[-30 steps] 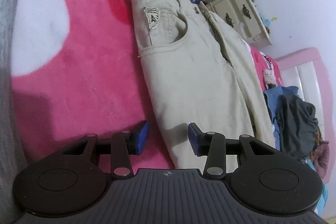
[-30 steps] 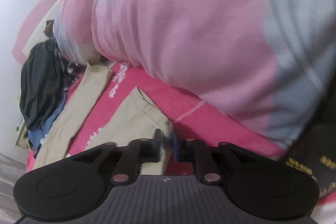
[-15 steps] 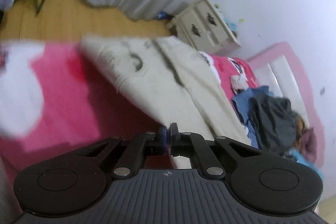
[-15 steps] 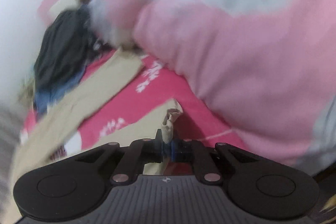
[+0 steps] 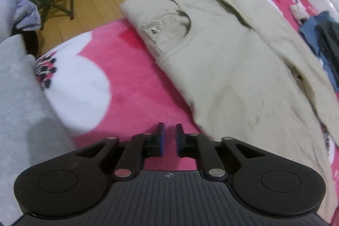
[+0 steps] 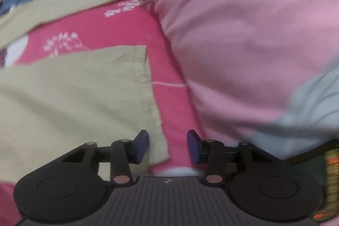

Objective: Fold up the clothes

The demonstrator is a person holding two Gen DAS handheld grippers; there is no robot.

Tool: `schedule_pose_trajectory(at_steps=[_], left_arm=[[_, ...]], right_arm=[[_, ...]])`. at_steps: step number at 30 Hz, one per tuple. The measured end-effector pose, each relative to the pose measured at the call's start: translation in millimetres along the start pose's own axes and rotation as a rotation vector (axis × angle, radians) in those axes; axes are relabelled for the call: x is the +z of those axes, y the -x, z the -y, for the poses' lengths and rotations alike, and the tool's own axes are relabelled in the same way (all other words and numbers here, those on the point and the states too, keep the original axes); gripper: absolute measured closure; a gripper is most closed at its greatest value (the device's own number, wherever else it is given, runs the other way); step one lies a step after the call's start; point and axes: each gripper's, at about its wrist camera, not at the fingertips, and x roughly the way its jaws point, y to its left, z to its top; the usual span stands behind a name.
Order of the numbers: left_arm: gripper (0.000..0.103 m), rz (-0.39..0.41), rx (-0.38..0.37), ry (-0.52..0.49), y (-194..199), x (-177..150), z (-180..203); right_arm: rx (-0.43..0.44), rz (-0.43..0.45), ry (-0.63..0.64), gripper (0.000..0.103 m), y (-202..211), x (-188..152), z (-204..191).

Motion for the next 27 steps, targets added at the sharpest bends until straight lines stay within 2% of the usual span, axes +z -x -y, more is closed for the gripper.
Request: schedule_pose_trajectory(at_steps=[3, 5, 8, 9, 11, 12, 13, 16, 17, 18, 19, 21, 22, 24, 25, 26, 27], left_arm=[[0.081, 0.024, -0.016, 0.001, 29.1, 6.2, -0.2], [0.078, 0.081, -0.031, -0.053, 44.2, 9.9, 10.8], [0.069, 0.132, -0.111, -0.131, 43.8, 11.3, 42.8], [0.069, 0.118, -0.135, -0.154, 33.2, 8.3, 56.5], [0.069, 0.084, -0.138, -0.219, 8.0, -1.3, 82.3], [0.07, 0.071, -0.128, -0.261, -4.6, -7.4, 95.5], [0.07, 0.058, -0.118, -0.303, -17.1, -13.5, 108.6], [0.07, 0.034, -0.07, -0.367, -42.4, -30.8, 127.6], [0.07, 0.032, -0.053, -0.389, -48.3, -35.1, 130.7], [0.07, 0.037, -0.033, -0.412, -51.7, -37.7, 130.8], [0.07, 0.043, -0.009, -0.431, -53.8, -40.5, 131.5], [0.07, 0.042, 0.003, -0.447, -53.3, -43.3, 128.8], [0.07, 0.044, 0.0, -0.445, -53.3, -44.1, 126.9], [0.07, 0.049, -0.01, -0.44, -53.6, -45.6, 123.2], [0.07, 0.052, -0.011, -0.44, -54.0, -46.3, 122.4], [0.069, 0.055, -0.008, -0.444, -54.9, -46.8, 122.8], [0.069, 0.058, -0.005, -0.449, -55.7, -47.2, 123.2]], right_arm=[[-0.028, 0.031, 0.057, 0.059, 30.0, -1.7, 2.7], [0.001, 0.12, 0.073, 0.059, 56.1, 5.4, 4.2], [0.162, 0.269, 0.086, 0.059, 78.2, 26.0, -5.0], [0.209, 0.286, 0.101, 0.059, 74.5, 33.4, -15.4], [0.236, 0.269, 0.176, 0.065, 55.5, 47.5, -45.9], [0.212, 0.244, 0.229, 0.066, 43.0, 52.2, -61.8], [0.193, 0.22, 0.28, 0.081, 30.7, 56.6, -77.0], [0.313, 0.148, 0.368, 0.086, -0.9, 58.8, -97.6], [0.31, 0.111, 0.419, 0.093, -17.7, 56.3, -104.6], [0.259, 0.1, 0.48, 0.094, -33.2, 53.7, -108.4], [0.236, 0.117, 0.518, 0.097, -44.7, 54.8, -106.4], [0.277, 0.094, 0.403, 0.098, -50.2, 73.4, -91.5], [0.192, 0.127, 0.389, 0.101, -49.9, 80.1, -89.3], [-0.02, 0.195, 0.417, 0.094, -54.4, 90.2, -84.5], [-0.09, 0.191, 0.435, 0.094, -60.2, 94.5, -79.4], [-0.081, 0.169, 0.406, 0.094, -61.8, 98.0, -72.0], [-0.028, 0.17, 0.356, 0.094, -55.9, 98.1, -68.0]])
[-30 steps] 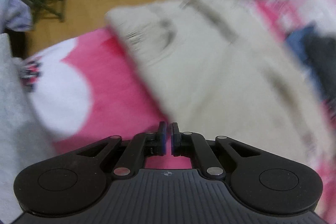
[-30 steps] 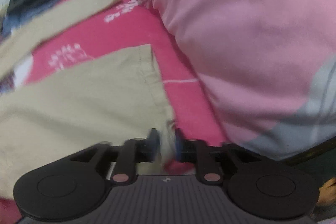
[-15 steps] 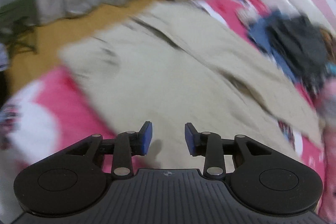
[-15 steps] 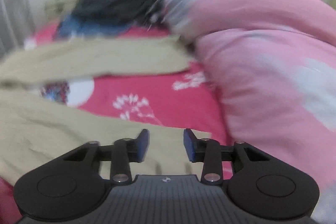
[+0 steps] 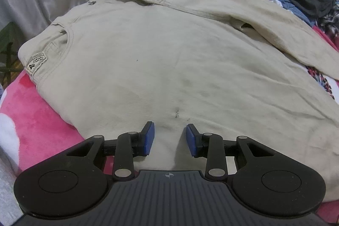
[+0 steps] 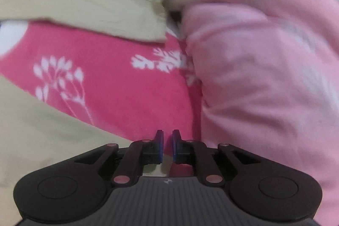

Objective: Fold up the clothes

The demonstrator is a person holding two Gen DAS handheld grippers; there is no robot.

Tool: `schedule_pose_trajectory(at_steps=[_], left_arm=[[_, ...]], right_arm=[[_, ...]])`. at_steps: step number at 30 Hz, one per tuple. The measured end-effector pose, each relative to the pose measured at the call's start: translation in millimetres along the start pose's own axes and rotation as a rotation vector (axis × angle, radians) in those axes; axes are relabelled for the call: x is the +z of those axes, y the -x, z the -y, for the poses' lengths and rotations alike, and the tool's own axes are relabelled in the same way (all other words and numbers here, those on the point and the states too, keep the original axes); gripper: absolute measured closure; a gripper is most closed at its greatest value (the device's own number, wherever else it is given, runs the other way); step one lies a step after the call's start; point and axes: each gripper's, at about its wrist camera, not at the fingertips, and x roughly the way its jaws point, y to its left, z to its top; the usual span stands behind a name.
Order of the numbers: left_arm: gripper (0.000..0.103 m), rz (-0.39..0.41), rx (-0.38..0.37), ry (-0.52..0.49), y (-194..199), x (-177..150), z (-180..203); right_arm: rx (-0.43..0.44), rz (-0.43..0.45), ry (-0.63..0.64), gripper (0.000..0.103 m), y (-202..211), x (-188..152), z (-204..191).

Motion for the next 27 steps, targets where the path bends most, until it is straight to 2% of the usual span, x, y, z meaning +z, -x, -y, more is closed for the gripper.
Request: schedule_pose_trajectory(at_steps=[2, 3, 5, 7, 8, 9, 11, 13, 14, 16, 17, 18, 20, 22, 25, 27], left_arm=[[0.069, 0.005, 0.012, -0.017, -1.6, -1.9, 4.0], [0.068, 0.008, 0.018, -0.021, -2.5, -1.8, 5.7], [0.068, 0.014, 0.027, -0.02, -4.8, -1.1, 7.1], [0.067, 0.018, 0.028, -0.017, -4.3, -1.6, 6.7], [0.067, 0.019, 0.026, -0.014, -3.9, -1.8, 6.3], [0.067, 0.018, 0.021, -0.011, -3.6, -1.6, 4.9], [0.067, 0.017, 0.009, -0.006, -3.1, -1.3, 1.8], [0.067, 0.016, -0.004, 0.008, -2.4, -1.7, -2.6], [0.067, 0.014, -0.011, 0.019, -2.1, -1.9, -5.1], [0.067, 0.013, -0.028, 0.044, -2.1, -2.2, -10.1], [0.067, 0.012, -0.031, 0.055, -3.0, -2.0, -11.2], [0.067, 0.01, -0.034, 0.067, -4.0, -1.6, -12.2], [0.067, 0.004, -0.026, 0.079, -4.9, 1.0, -10.9], [0.067, -0.003, -0.019, 0.092, -3.7, 3.0, -9.8], [0.067, -0.012, -0.017, 0.152, 2.1, 0.5, -13.3], [0.067, -0.014, -0.016, 0.191, 9.0, -4.3, -18.3]], right_arm=[[0.062, 0.079, -0.004, 0.095, 21.3, 0.6, -16.2], [0.071, 0.142, 0.04, 0.094, 35.3, -3.3, -34.3], [0.167, 0.271, 0.143, 0.095, 62.2, -13.0, -73.7], [0.356, 0.387, 0.234, 0.095, 81.0, -23.7, -104.4], [0.415, 0.412, 0.287, 0.095, 84.5, -27.0, -115.3], [0.416, 0.407, 0.335, 0.095, 82.5, -30.4, -124.5], [0.347, 0.346, 0.372, 0.095, 63.9, -36.6, -124.1], [0.283, 0.26, 0.243, 0.094, 40.5, -37.2, -91.2], [0.257, 0.228, 0.16, 0.087, 32.6, -37.5, -69.6], [0.11, 0.17, 0.039, 0.087, 28.1, -39.2, -34.7], [0.037, 0.156, 0.024, 0.086, 28.9, -43.8, -23.3], [0.006, 0.142, -0.013, 0.086, 31.4, -48.7, -11.4], [0.048, 0.145, -0.105, 0.085, 40.7, -57.1, 5.6], [0.077, 0.173, -0.108, 0.085, 56.8, -61.3, 3.6], [0.203, 0.245, -0.135, 0.085, 85.2, -59.7, -11.3], [0.286, 0.262, -0.153, 0.085, 96.0, -59.3, -22.4]])
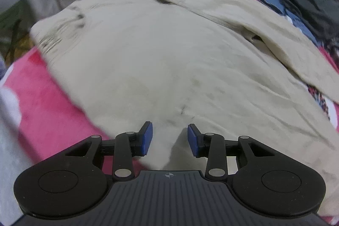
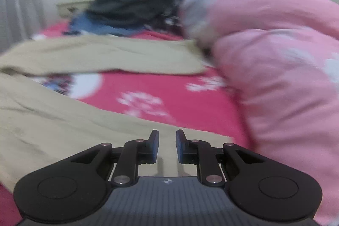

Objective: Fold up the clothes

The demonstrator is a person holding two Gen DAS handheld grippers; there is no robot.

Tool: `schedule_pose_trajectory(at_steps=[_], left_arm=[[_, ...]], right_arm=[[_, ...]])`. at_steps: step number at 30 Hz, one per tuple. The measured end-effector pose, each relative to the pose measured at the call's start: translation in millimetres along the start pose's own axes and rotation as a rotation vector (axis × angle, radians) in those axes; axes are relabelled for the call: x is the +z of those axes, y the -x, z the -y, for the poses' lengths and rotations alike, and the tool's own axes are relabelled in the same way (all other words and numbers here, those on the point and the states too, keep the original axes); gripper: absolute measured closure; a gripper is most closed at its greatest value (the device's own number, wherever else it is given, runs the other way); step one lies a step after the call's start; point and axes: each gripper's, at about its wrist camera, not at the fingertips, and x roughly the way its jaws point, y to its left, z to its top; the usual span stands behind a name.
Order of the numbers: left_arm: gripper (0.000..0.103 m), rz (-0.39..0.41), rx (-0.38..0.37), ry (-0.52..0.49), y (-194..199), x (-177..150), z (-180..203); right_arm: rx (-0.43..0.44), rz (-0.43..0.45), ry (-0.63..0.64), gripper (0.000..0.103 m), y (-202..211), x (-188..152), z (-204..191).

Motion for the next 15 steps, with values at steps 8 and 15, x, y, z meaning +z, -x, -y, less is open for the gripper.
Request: schedule_pose_trajectory(at_steps=[8, 15], left_arm=[[0.067, 0.045, 0.083, 0.152, 35.1, 1.7, -39.9], [0.066, 0.034, -0.009, 0.416, 29.9, 8.2, -75.4]], right_arm=[[0.146, -0.107, -0.143, 0.081, -4.9, -17.8, 0.0], [0.409, -0.254, -0.465, 0.061, 5.6, -48.4, -1.2]])
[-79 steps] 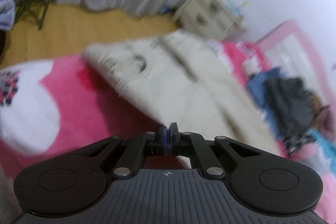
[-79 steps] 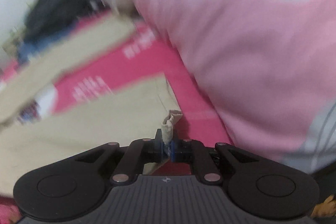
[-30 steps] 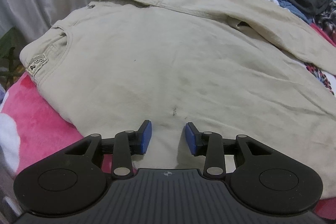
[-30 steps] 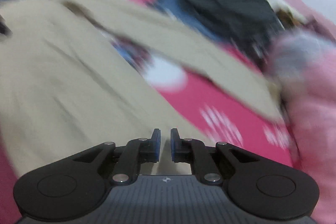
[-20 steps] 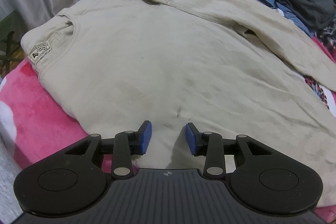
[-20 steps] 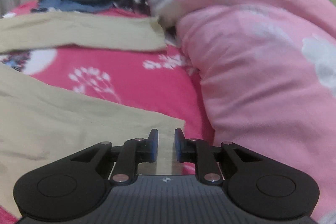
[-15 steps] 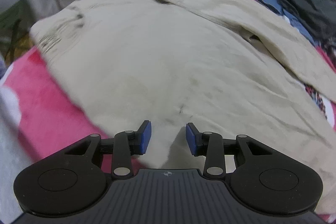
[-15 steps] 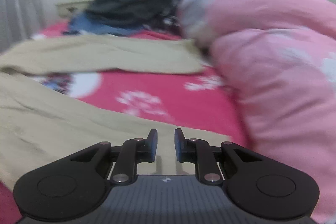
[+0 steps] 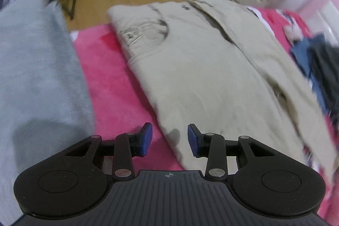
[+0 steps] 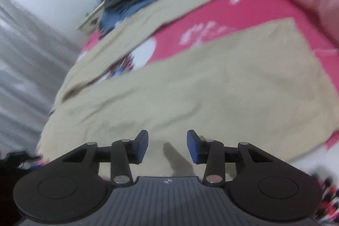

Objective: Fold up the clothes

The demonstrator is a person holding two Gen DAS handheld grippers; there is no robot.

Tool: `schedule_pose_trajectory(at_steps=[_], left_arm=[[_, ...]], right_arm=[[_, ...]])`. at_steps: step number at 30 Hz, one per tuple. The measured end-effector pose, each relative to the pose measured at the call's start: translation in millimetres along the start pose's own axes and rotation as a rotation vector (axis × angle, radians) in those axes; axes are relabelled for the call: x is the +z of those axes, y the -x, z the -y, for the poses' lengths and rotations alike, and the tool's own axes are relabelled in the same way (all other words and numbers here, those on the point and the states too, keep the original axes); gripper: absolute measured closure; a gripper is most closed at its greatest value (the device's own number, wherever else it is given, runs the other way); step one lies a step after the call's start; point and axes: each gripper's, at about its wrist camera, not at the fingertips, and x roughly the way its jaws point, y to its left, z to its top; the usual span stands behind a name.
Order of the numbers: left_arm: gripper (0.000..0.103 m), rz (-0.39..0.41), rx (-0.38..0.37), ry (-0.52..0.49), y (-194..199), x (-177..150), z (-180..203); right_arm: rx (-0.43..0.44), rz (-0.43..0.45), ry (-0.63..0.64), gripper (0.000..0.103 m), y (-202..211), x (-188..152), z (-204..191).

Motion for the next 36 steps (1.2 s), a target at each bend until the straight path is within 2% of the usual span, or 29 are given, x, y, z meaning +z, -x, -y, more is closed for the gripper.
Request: schedule_pose_trajectory(at_steps=[2, 4, 6, 11, 18, 22, 24, 31, 33, 36], left_arm=[[0.066, -0.01, -0.013, 0.072, -8.2, 3.0, -7.6], [0.066, -0.003, -0.037, 0.157, -13.3, 9.2, -15.6], [0.064, 0.006, -0.063, 0.224, -17.5, 17.0, -21.2], [0.064, 0.011, -0.061, 0.288, -37.7, 31.0, -28.9], [0.053, 0.096, -0.072, 0.254, -49.8, 40.8, -20.4], [0.053, 0.12, -0.104, 0.317, -51.8, 46.7, -27.0], [0.054, 0.123, -0.105, 0.307, -52.0, 47.8, -26.5], [0.058, 0.133, -0.087, 0.243, -49.0, 44.4, -24.4], [0.058, 0.133, -0.087, 0.238, -49.1, 43.9, -24.8], [0.058, 0.13, -0.09, 0.237, -49.3, 44.3, -26.4]], right_arm=[[-0.017, 0.001, -0.016, 0.06, 6.2, 0.5, 3.8], [0.051, -0.028, -0.094, 0.06, 12.2, -2.0, 13.6], [0.074, -0.076, -0.184, 0.057, 11.6, -5.2, 26.4], [0.123, -0.097, -0.405, 0.057, 1.1, -12.8, 57.5], [0.171, -0.121, -0.536, 0.057, -8.9, -19.2, 72.9], [0.189, -0.126, -0.624, 0.058, -11.0, -23.4, 81.2], [0.172, -0.113, -0.655, 0.058, -10.6, -23.6, 84.6], [0.1, 0.043, -0.777, 0.059, -1.9, -17.3, 100.1], [0.116, 0.037, -0.825, 0.059, -7.2, -18.3, 103.8], [0.127, 0.003, -0.818, 0.059, -8.0, -20.5, 104.1]])
